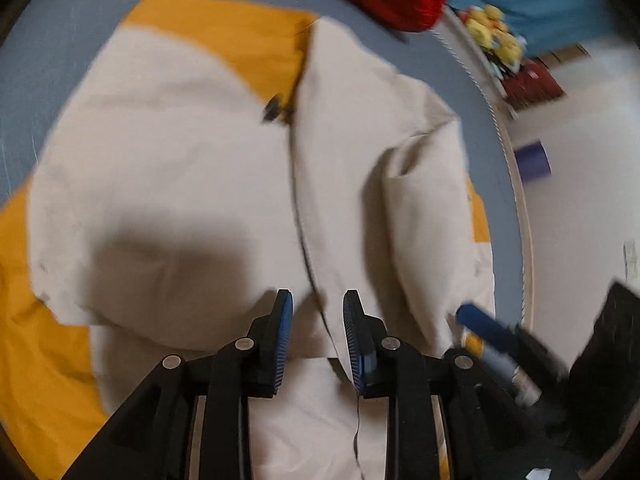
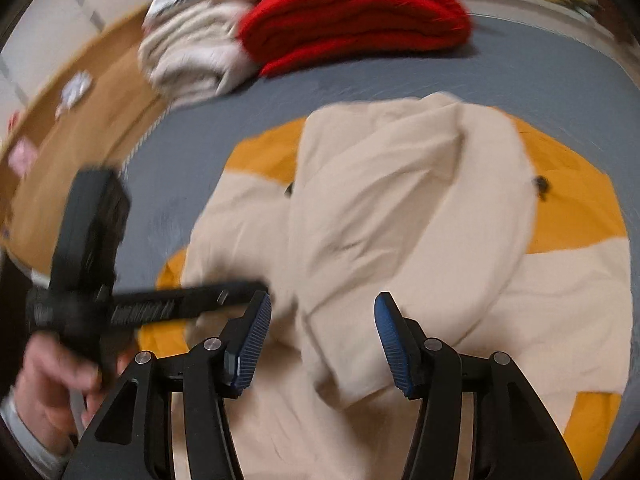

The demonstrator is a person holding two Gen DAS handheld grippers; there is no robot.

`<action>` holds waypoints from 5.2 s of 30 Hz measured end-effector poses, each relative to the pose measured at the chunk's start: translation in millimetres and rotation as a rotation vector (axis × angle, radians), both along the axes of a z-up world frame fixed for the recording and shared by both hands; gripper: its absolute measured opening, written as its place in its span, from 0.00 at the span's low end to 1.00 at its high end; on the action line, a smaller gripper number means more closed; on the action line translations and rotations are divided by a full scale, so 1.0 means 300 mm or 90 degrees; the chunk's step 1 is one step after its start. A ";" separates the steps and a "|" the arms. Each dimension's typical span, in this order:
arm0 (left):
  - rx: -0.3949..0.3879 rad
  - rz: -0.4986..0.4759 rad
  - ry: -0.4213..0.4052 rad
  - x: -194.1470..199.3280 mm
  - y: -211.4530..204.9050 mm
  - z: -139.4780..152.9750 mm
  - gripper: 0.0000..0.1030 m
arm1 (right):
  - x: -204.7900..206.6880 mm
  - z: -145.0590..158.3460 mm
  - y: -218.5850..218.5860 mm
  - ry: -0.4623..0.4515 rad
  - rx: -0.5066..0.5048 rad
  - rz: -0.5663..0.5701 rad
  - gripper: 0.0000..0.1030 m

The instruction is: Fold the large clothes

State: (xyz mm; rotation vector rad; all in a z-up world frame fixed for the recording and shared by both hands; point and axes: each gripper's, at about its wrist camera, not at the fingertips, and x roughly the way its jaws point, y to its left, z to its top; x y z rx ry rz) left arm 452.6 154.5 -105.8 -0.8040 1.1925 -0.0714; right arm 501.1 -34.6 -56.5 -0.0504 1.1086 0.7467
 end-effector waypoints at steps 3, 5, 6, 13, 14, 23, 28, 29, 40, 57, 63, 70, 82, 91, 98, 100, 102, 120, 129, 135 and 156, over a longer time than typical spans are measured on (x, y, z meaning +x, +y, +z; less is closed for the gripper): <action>-0.038 0.014 0.006 0.005 -0.026 -0.041 0.22 | -0.048 -0.038 0.067 -0.035 -0.073 0.035 0.53; -0.066 0.022 0.002 0.011 -0.028 -0.050 0.23 | -0.063 -0.057 0.087 -0.064 -0.122 0.042 0.48; -0.079 0.026 -0.001 0.012 -0.033 -0.054 0.23 | -0.065 -0.064 0.086 -0.075 -0.134 0.036 0.28; -0.154 0.047 -0.002 -0.003 0.010 -0.082 0.24 | 0.015 0.019 -0.042 0.003 0.078 -0.083 0.04; -0.174 0.048 -0.011 -0.002 0.009 -0.076 0.20 | 0.027 0.035 -0.072 0.024 0.140 -0.108 0.04; -0.064 0.055 -0.143 0.029 0.041 0.120 0.00 | 0.047 0.036 -0.306 0.097 0.383 -0.321 0.03; -0.082 0.063 -0.065 0.054 0.040 0.029 0.17 | 0.058 -0.085 -0.300 0.148 0.177 -0.387 0.06; -0.095 0.061 -0.044 0.057 0.033 -0.002 0.27 | 0.054 -0.109 -0.299 0.152 0.123 -0.406 0.08; -0.048 0.012 -0.015 0.032 -0.073 -0.084 0.28 | 0.087 0.003 -0.245 -0.037 -0.011 -0.340 0.61; 0.088 0.028 -0.220 -0.006 0.003 0.229 0.00 | 0.140 0.070 -0.426 0.039 0.339 -0.381 0.02; 0.136 -0.053 -0.007 0.042 -0.083 -0.002 0.00 | 0.142 -0.150 -0.414 0.174 0.122 -0.456 0.03; 0.149 -0.042 0.003 0.046 -0.079 -0.004 0.04 | 0.149 -0.228 -0.381 0.213 0.017 -0.437 0.16; 0.232 -0.193 -0.088 0.030 -0.315 -0.008 0.16 | 0.185 -0.064 -0.331 0.022 -0.039 -0.335 0.43; 0.262 -0.232 -0.050 0.036 -0.365 -0.037 0.17 | 0.199 -0.177 -0.404 0.081 -0.055 -0.373 0.07; 0.257 -0.186 -0.061 0.054 -0.300 -0.010 0.17 | 0.175 -0.146 -0.446 0.052 -0.108 -0.463 0.36; 0.251 -0.174 -0.066 0.046 -0.280 -0.002 0.17 | 0.155 -0.099 -0.431 -0.011 -0.133 -0.476 0.39; 0.250 -0.167 -0.075 0.032 -0.258 0.019 0.17 | 0.132 -0.049 -0.407 -0.081 -0.158 -0.485 0.39; 0.294 -0.113 -0.195 -0.100 -0.091 0.255 0.17 | 0.051 -0.129 -0.125 -0.108 -0.177 -0.177 0.47; 0.324 -0.134 -0.313 -0.447 -0.084 0.525 0.13 | -0.296 0.376 -0.299 -0.324 -0.052 -0.247 0.47; 0.304 -0.125 -0.303 -0.823 -0.004 0.551 0.13 | -0.615 0.556 -0.668 -0.341 -0.006 -0.330 0.47; 0.196 0.062 0.136 -1.119 0.337 -0.014 0.22 | -0.891 0.043 -1.127 -0.023 -0.139 -0.383 0.45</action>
